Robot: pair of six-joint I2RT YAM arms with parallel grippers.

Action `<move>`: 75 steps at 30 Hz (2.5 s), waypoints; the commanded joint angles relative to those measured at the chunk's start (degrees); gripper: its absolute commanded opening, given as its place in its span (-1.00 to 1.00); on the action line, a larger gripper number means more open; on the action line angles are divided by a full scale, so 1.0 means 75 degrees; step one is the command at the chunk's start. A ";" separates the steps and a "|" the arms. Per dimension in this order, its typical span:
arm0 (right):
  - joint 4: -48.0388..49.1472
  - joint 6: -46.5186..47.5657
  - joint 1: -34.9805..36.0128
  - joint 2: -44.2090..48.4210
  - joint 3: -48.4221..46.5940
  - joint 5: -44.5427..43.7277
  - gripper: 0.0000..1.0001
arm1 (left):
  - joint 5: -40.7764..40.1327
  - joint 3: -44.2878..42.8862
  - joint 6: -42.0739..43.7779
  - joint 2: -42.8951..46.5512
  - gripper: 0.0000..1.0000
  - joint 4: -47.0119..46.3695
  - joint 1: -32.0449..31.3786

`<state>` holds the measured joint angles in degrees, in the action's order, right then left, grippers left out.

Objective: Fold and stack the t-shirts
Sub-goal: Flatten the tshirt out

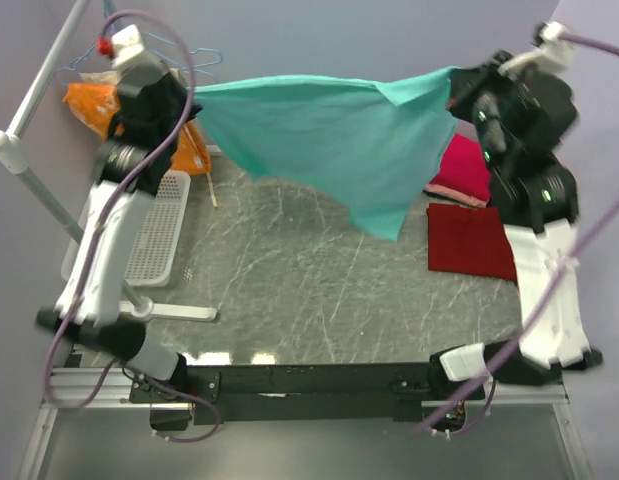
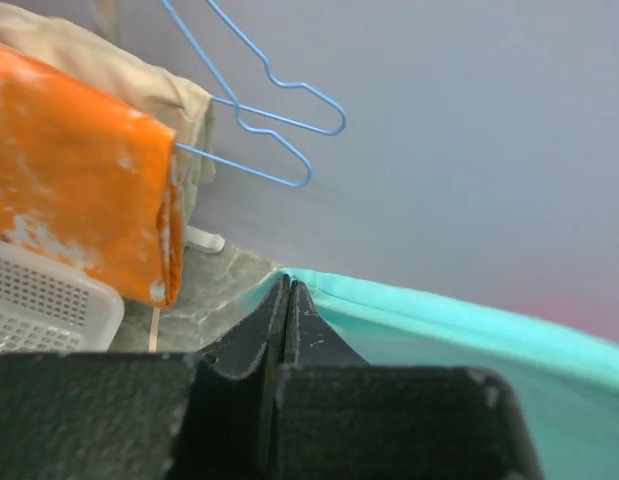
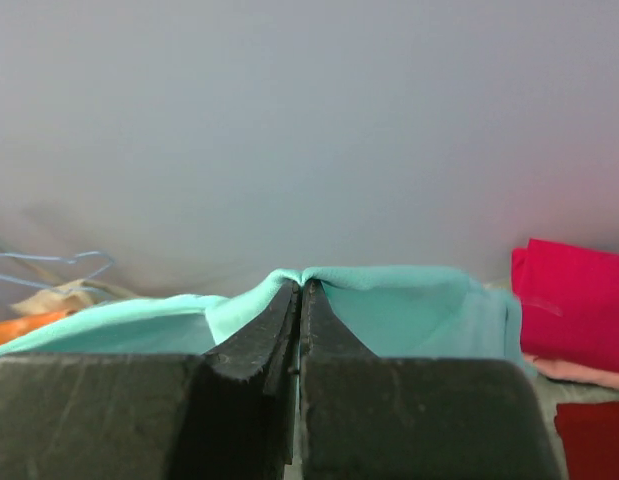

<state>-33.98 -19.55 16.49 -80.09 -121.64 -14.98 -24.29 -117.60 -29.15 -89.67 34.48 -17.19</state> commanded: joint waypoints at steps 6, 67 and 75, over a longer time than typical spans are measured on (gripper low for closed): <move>0.0746 0.0053 -0.0043 0.3447 0.3219 -0.0193 -1.00 | -0.0195 0.3175 -0.0027 0.3458 -0.98 -0.0251 -0.0005; -0.0158 -0.0042 -0.0043 0.4293 0.2002 0.1740 -1.00 | 0.0181 0.1477 0.0160 0.3894 -0.98 0.0805 -0.0005; 0.0953 -0.0124 -0.0043 0.3345 0.3456 0.1132 -1.00 | -0.0007 0.1594 0.0358 0.2115 -0.98 0.0314 -0.0005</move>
<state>-33.04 -21.12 16.47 -48.93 -99.92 -2.66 -22.68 -105.78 -28.27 -67.42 40.18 -17.58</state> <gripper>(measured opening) 0.010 0.016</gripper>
